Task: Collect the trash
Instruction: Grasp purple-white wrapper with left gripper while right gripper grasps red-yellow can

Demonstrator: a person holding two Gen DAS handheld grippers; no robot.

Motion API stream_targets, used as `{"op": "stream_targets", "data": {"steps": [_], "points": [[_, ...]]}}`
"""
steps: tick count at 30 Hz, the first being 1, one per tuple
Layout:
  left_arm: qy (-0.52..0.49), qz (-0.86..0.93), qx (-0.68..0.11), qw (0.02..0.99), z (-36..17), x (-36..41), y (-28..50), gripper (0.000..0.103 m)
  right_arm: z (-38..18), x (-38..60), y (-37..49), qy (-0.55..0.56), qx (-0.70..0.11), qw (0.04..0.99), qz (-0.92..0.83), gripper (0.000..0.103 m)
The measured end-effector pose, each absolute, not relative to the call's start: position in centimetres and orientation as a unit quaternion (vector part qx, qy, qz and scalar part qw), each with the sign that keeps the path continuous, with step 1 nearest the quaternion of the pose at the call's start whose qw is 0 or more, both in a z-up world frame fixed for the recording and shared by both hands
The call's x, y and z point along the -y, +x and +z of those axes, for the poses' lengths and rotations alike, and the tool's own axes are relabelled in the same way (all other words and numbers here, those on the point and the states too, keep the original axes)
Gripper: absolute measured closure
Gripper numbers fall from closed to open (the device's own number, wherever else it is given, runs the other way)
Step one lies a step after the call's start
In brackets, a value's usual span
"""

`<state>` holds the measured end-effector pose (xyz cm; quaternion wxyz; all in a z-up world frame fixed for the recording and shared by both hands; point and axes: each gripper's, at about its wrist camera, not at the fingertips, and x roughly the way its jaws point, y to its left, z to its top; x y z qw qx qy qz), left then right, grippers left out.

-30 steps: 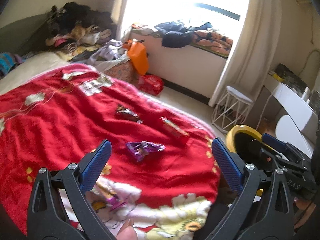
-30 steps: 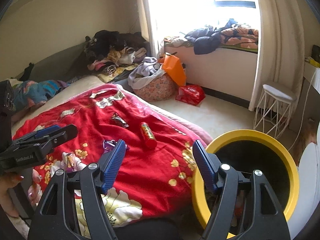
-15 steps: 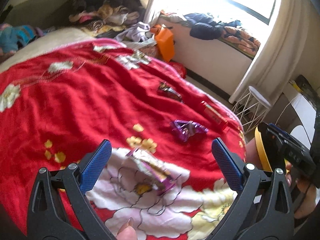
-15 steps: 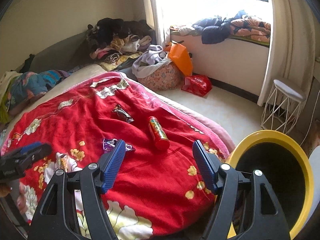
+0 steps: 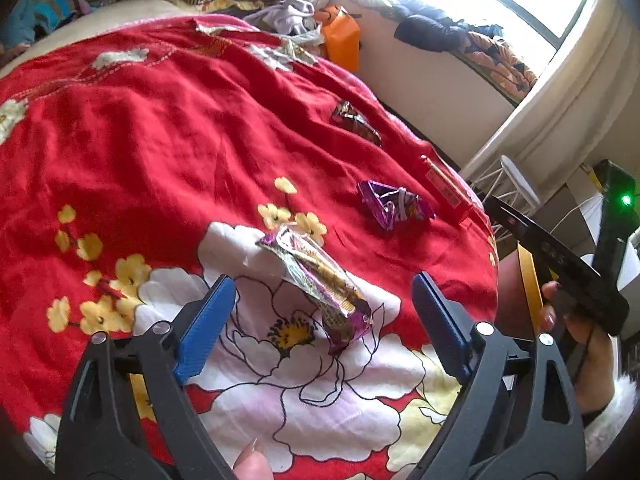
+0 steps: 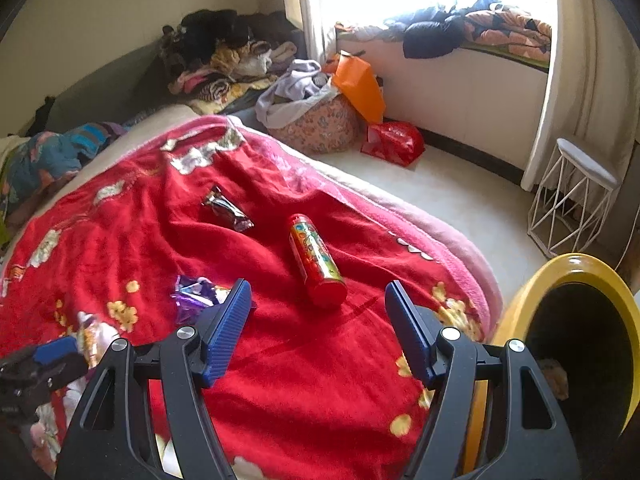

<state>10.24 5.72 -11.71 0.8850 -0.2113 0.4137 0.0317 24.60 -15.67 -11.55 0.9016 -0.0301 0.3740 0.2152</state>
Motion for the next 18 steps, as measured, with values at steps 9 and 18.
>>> {"op": "stream_targets", "data": {"steps": [9,18], "points": [[-0.198,0.031,-0.439,0.876,-13.5,-4.1,10.5,0.070,-14.1,14.0,27.7,-0.040,-0.406,0.890,0.206,0.046],[-0.182,0.003,-0.438,0.880,-13.4,-2.7,10.4,0.083,-15.1,13.6,28.3,-0.033,-0.429,0.877,0.215,0.072]]}}
